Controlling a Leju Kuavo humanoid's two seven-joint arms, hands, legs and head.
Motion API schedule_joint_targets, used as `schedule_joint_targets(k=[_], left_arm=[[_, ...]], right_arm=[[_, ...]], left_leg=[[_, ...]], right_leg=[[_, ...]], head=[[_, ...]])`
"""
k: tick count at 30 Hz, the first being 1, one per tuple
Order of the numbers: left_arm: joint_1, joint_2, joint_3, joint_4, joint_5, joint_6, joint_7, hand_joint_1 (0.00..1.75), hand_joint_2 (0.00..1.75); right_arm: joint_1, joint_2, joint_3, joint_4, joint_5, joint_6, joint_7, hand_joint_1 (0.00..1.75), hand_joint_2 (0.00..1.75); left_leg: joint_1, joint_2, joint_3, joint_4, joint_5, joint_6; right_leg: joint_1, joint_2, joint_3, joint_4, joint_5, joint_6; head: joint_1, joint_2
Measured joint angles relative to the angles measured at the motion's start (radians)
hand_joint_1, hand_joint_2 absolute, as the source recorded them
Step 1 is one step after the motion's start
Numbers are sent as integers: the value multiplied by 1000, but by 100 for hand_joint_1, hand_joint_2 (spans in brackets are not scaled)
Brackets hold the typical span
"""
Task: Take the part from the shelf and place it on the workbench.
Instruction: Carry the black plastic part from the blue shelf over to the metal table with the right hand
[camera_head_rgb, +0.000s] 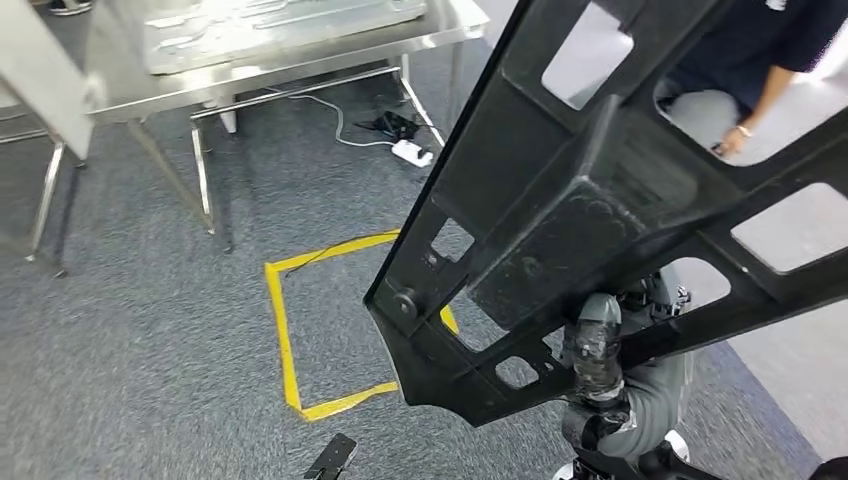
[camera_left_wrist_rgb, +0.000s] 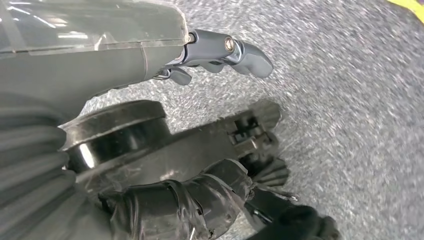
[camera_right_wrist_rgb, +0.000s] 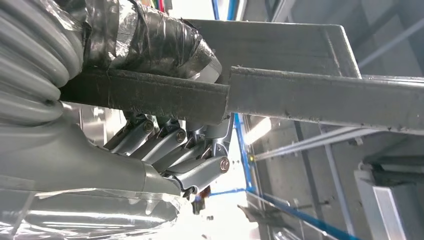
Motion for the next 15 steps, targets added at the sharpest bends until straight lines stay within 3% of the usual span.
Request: schedule_joint_targets(k=[2,4,6,8,10,12,14,15], left_arm=[[2,0,0,0,0,0,0,0,175],[1,0,0,0,0,0,0,0,175],[2,0,0,0,0,0,0,0,175],[4,1,0,1,0,0,0,0,175],[4,1,0,1,-3,-10,2,0,175],[-6,2,0,1,-4,-37,11,0,175],[-18,2,0,1,1,-65,20,0,175],[-20,2,0,1,3,-74,22,0,175]], right_arm=[[0,0,0,1,0,0,0,175,175],[0,0,0,2,0,0,0,175,175],[0,0,0,3,0,0,0,175,175],[-1,0,0,3,1,0,0,175,175],[-5,2,0,3,14,1,13,175,175],[-14,4,1,9,45,1,42,175,175],[-23,4,3,20,66,0,61,175,175],[-24,4,4,25,69,0,64,175,175]], left_leg=[[5,-27,0,11,-8,-8],[7,-49,-7,29,-18,-21],[7,-62,-15,37,-21,-32],[8,-65,-19,35,-20,-39],[7,-30,-34,66,-39,-48],[7,17,-87,169,-88,-56],[10,32,-151,285,-129,-60],[10,34,-165,307,-127,-59]], right_leg=[[-5,8,31,-102,77,5],[-10,31,74,-211,123,7],[-8,41,86,-238,124,-2],[-6,28,88,-240,128,-17],[-8,11,94,-246,129,-28],[-7,-11,99,-251,127,-35],[-3,-37,101,-251,124,-40],[-1,-48,103,-251,121,-41]], head=[[0,0],[3,0],[4,0],[2,0],[-4,0],[-12,0],[-13,0],[-13,0]])
